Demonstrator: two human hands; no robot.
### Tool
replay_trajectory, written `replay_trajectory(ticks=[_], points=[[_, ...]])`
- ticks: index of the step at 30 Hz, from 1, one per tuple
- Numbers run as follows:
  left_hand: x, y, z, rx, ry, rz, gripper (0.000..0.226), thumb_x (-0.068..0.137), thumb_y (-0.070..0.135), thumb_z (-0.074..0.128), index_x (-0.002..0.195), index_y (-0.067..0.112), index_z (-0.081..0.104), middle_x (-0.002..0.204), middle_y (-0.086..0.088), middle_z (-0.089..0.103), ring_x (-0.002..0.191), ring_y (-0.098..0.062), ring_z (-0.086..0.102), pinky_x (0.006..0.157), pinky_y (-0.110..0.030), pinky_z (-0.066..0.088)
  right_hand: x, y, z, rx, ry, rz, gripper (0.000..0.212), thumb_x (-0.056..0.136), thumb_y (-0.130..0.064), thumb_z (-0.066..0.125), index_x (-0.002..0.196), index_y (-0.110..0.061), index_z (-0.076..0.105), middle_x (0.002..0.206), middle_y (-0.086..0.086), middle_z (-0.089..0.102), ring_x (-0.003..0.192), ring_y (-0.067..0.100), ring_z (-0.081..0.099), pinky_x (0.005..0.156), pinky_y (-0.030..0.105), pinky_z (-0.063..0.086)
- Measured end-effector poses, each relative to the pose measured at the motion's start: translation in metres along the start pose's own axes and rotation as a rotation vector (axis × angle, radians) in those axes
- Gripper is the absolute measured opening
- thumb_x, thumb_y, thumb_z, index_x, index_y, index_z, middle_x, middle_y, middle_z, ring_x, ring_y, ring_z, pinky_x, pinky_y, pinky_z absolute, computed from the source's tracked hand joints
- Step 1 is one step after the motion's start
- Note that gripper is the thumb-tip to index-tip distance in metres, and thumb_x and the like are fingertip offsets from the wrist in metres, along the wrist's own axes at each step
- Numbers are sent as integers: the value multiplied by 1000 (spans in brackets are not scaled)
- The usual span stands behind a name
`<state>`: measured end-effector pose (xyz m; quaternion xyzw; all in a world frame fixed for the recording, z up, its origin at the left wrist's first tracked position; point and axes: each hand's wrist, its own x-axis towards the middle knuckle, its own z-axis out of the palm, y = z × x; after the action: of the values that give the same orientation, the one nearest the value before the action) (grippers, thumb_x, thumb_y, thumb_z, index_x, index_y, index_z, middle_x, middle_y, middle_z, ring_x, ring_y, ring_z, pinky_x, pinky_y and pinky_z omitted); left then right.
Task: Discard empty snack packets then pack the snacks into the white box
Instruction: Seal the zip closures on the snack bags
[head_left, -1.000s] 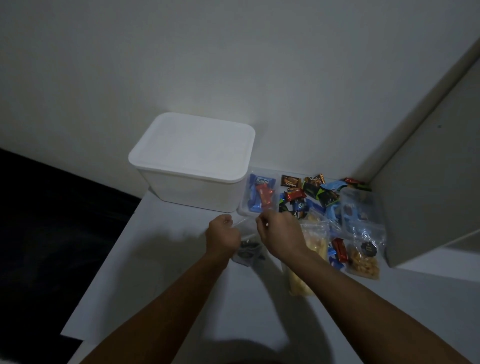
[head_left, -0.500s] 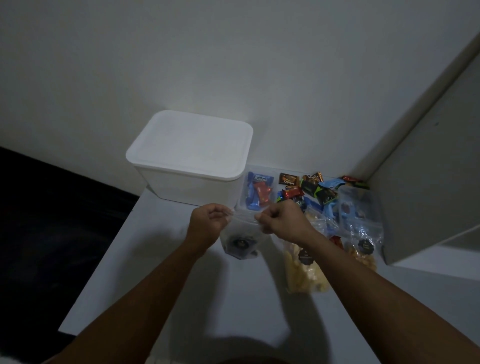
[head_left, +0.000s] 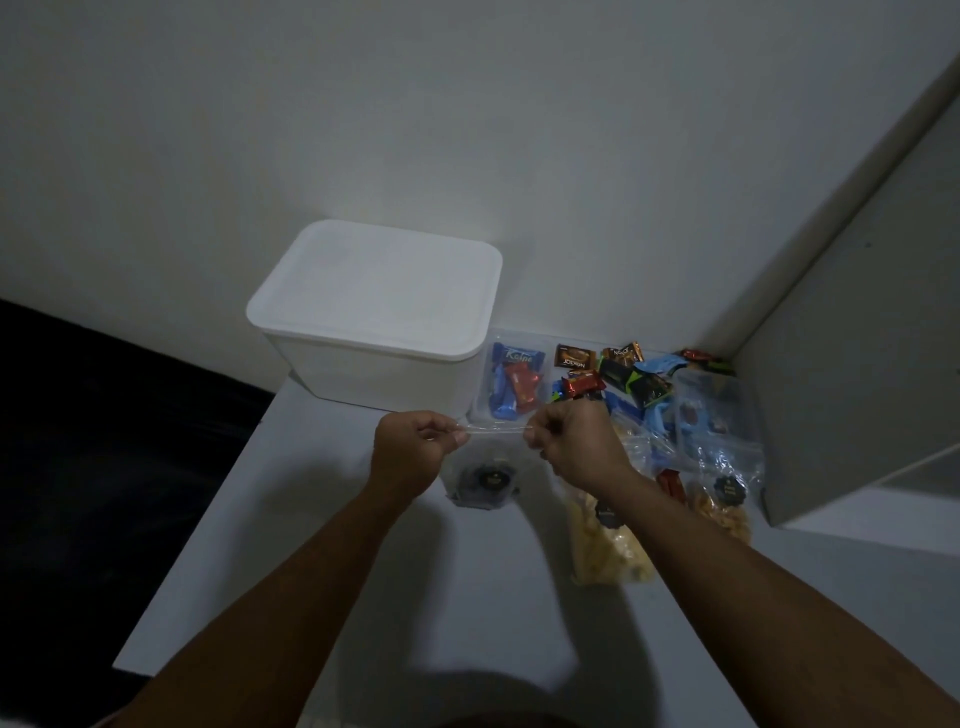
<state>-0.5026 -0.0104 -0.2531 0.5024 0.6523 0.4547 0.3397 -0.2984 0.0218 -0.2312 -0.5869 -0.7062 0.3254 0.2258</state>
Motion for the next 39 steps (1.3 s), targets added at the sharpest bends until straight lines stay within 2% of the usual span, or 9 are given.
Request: replay_trajectory(ticks=[6, 10, 13, 15, 19, 24, 28, 32, 39], points=[[-1, 8, 2, -61, -62, 42, 9, 74, -3, 75, 81, -3, 70, 71, -8, 68, 59, 0, 62, 62, -12, 50, 1, -2, 0, -62, 3, -7, 10, 90, -10, 63, 85, -14, 70, 82, -4, 68, 78, 1, 62, 73, 21, 50], [2, 12, 3, -65, -125, 25, 8, 73, -4, 75, 80, 0, 73, 61, 12, 69, 59, 3, 63, 62, -8, 48, 3, -1, -2, -85, -31, -28, 8, 89, -14, 65, 84, -18, 69, 78, -9, 64, 75, 0, 60, 77, 27, 53], [4, 13, 6, -29, -97, 7, 7, 74, -3, 75, 80, -3, 73, 64, 8, 66, 55, 7, 61, 59, -4, 46, 2, -3, -1, -86, -42, -70, 2, 89, -19, 66, 90, -20, 67, 82, -8, 63, 78, 6, 59, 75, 27, 48], [5, 12, 7, 10, -76, 25, 6, 74, -2, 75, 79, 0, 73, 66, 3, 66, 56, 9, 60, 59, -3, 46, 0, -5, 1, -90, -50, -103, 10, 87, -22, 68, 97, -19, 69, 91, -5, 67, 84, 9, 60, 76, 27, 47], [3, 13, 12, 29, -71, 67, 9, 74, -2, 74, 75, 7, 72, 68, -1, 67, 57, 4, 61, 62, -7, 48, 1, -13, 6, -90, -37, -123, 3, 87, -15, 68, 85, -17, 70, 87, -1, 70, 81, 11, 62, 75, 27, 49], [4, 21, 15, 23, -180, 77, 9, 74, -3, 75, 81, 2, 71, 77, -9, 69, 70, -15, 63, 68, -17, 52, 3, -16, 7, -154, -23, -91, 10, 87, -8, 64, 81, -16, 67, 82, 0, 67, 79, 12, 62, 74, 28, 52], [5, 22, 18, 57, -131, 64, 7, 73, -2, 75, 78, 0, 71, 73, -7, 67, 65, -5, 60, 64, -5, 47, 1, -20, 6, -122, -47, -118, 4, 87, -13, 66, 86, -15, 70, 85, -2, 69, 78, 8, 61, 66, 17, 43], [4, 20, 21, 67, -115, 61, 7, 74, -3, 73, 77, 3, 70, 73, -6, 67, 67, -11, 62, 69, -17, 49, 1, -20, 7, -97, -80, -128, 7, 87, -10, 65, 86, -14, 70, 86, -1, 69, 82, 13, 63, 73, 28, 51], [6, 15, 11, 18, -107, 42, 9, 69, -4, 78, 74, 0, 72, 63, -6, 65, 51, 2, 56, 57, -9, 47, 1, -12, 5, -133, -34, -106, 15, 86, -6, 62, 79, -20, 61, 82, 0, 65, 80, 15, 61, 74, 32, 52]])
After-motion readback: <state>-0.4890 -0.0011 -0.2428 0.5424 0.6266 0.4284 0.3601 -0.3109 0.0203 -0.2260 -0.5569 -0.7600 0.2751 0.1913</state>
